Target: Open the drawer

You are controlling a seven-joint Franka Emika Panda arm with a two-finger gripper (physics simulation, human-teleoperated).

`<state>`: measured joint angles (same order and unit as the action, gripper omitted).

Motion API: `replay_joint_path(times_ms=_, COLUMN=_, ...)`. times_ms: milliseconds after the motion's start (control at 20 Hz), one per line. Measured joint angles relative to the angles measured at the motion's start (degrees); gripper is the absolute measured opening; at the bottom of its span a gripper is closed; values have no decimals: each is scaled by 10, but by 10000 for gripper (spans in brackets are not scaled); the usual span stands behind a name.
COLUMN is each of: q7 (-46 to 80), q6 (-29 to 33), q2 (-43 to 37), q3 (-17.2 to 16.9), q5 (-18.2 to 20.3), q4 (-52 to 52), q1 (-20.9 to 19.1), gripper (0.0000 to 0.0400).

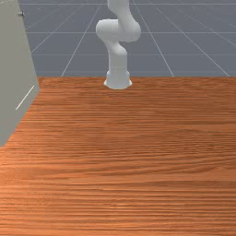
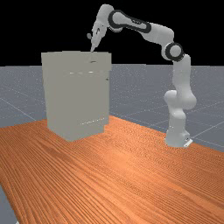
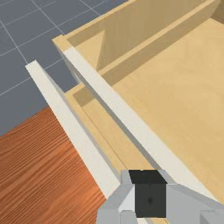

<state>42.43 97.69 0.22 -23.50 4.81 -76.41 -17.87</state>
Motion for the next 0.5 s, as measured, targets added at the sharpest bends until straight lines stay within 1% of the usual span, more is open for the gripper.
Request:
replay_joint_path(times_ms=250, q7=-2, q6=56, q2=-33, q3=0, q5=1, q4=-53, q1=8, gripper=1)
replay_joint_path(times_ms=300, q7=-3, q6=66, q2=-41, q3=0, q5=1, q4=-65, q1=9, gripper=6)
replay_joint_path(times_ms=400, q7=-6, q6=87, q2=-60, q3=4, q5=3, q4=-91, q1=10, gripper=37)
replay_joint_path(times_ms=500, q7=-9, q6=109, q2=-91, q3=18, q5=6, q4=-131, q1=13, gripper=46)
